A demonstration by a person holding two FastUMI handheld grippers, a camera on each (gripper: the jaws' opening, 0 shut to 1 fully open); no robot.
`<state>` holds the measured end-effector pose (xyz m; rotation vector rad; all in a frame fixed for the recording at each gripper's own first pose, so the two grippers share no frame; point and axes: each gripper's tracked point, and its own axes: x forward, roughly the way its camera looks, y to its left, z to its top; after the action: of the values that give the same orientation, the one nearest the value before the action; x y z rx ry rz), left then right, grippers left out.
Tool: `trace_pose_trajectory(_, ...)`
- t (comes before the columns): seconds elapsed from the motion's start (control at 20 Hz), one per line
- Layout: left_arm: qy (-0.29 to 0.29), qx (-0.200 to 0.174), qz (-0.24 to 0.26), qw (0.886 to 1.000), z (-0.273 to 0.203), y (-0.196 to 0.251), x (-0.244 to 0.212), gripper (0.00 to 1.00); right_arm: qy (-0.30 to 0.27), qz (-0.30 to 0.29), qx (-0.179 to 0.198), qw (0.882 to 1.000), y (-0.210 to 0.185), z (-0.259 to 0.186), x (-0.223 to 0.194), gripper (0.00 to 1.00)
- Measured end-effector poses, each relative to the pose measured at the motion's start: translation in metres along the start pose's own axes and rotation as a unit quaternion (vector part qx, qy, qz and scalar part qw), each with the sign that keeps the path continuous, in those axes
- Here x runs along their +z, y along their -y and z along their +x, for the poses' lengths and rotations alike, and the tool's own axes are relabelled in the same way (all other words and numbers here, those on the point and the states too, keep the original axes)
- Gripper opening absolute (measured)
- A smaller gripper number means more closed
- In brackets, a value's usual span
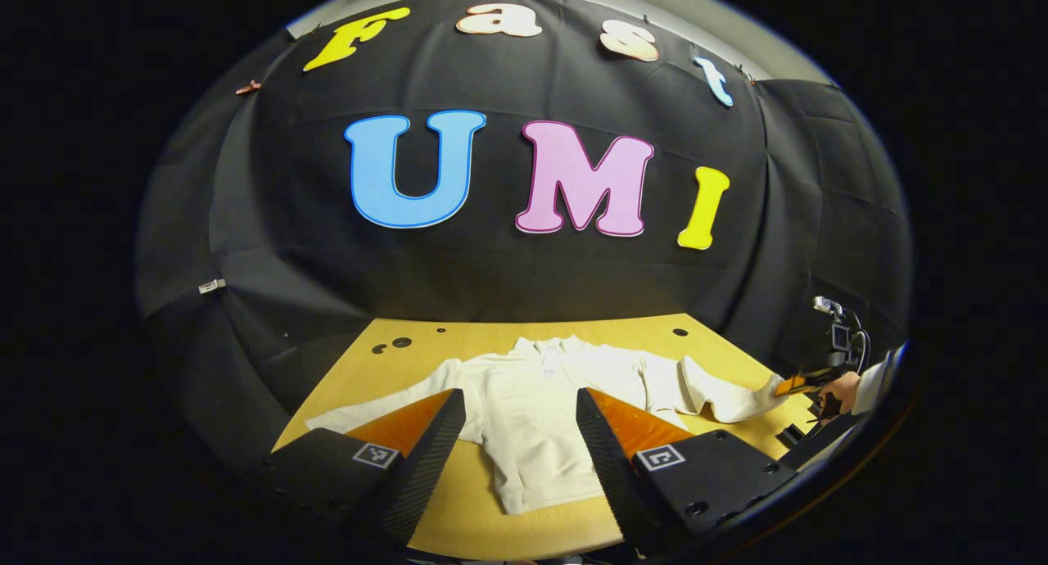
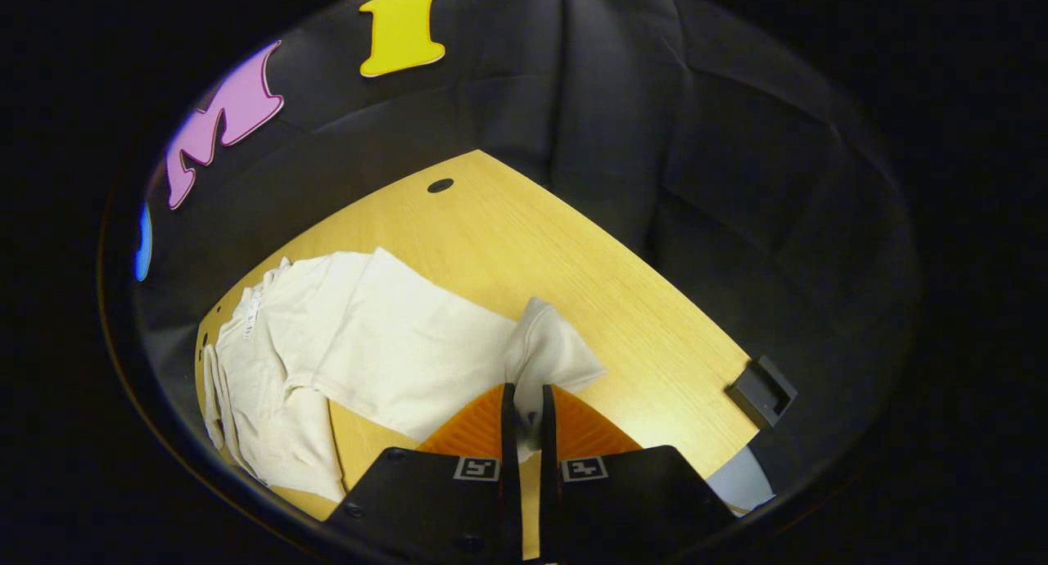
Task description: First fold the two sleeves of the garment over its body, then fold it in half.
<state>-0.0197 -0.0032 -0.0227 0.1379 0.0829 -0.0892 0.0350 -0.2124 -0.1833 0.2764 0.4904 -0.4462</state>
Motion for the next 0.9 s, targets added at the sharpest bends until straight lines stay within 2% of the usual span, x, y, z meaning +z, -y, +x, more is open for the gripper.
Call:
trace_pose_trajectory(0.15,0.005,-0.007,-0.011,1.0,-0.005,-0.011,-0.001,0.9,0.019,-0.003,0.025,1.0,-0.035,-0.026,-0.005,0.13)
trace_pose_trajectory(0.3,0.009,-0.004,-0.023,1.0,-0.009,-0.03,-0.004,0.9,0.041,-0.016,0.062,0.997,-0.087,-0.046,-0.001,0.12)
trace_pose_trajectory(0.45,0.012,0.004,-0.037,0.999,-0.014,-0.054,-0.005,0.9,0.051,-0.036,0.097,0.993,-0.149,-0.054,0.004,0.12)
trace_pose_trajectory(0.9,0.013,0.044,-0.059,0.997,-0.031,-0.123,-0.016,0.9,0.058,-0.038,0.195,0.978,-0.34,-0.067,-0.004,0.13)
